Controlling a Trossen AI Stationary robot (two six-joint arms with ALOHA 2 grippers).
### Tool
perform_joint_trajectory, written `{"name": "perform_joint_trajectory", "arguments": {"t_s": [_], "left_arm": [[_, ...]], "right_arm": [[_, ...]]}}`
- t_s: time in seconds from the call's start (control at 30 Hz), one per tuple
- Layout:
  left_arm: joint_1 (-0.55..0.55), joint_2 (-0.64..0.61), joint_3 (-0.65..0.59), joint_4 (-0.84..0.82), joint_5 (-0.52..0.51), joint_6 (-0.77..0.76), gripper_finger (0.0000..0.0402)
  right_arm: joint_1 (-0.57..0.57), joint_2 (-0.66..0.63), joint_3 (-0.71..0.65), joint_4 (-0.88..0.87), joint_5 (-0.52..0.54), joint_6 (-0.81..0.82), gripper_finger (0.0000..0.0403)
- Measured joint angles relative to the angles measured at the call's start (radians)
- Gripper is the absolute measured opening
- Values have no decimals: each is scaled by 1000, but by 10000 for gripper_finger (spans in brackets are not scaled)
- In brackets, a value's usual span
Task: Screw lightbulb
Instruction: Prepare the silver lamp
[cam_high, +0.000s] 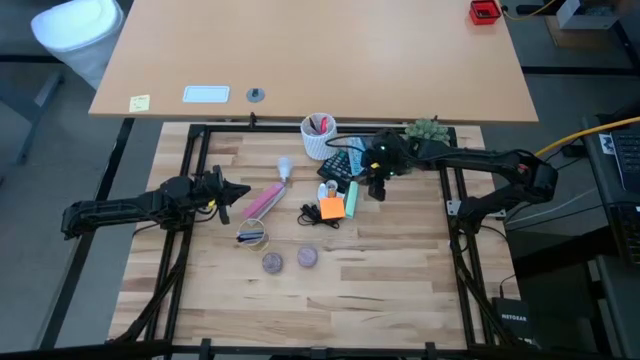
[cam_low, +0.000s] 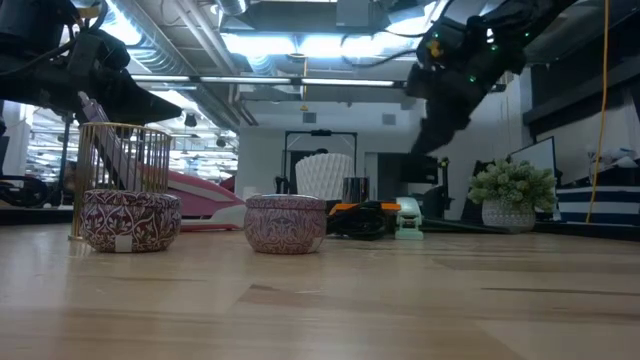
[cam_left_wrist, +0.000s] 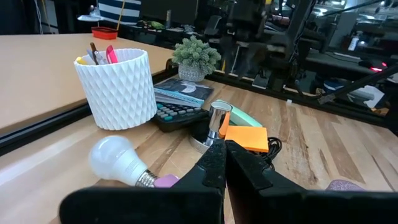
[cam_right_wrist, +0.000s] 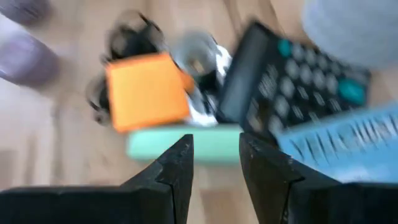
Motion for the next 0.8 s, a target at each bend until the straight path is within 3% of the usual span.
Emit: {"name": "perform_joint_trajectory", "arguments": {"t_s": [0.27, 0.4, 0.5, 0.7, 0.8], "left_arm": [[0, 0, 0, 0, 0, 2, 1], [0, 0, 0, 0, 0, 2, 1], [0, 0, 0, 0, 0, 2, 1], [0, 0, 0, 0, 0, 2, 1], [0, 0, 0, 0, 0, 2, 1]], "right_arm": [[9, 0, 0, 144, -193, 0, 134], [60, 0, 0, 201, -187, -9, 134], [115, 0, 0, 233, -135, -63, 134], [200, 5, 0, 234, 126, -135, 134], [211, 26, 0, 233, 157, -135, 134]]}}
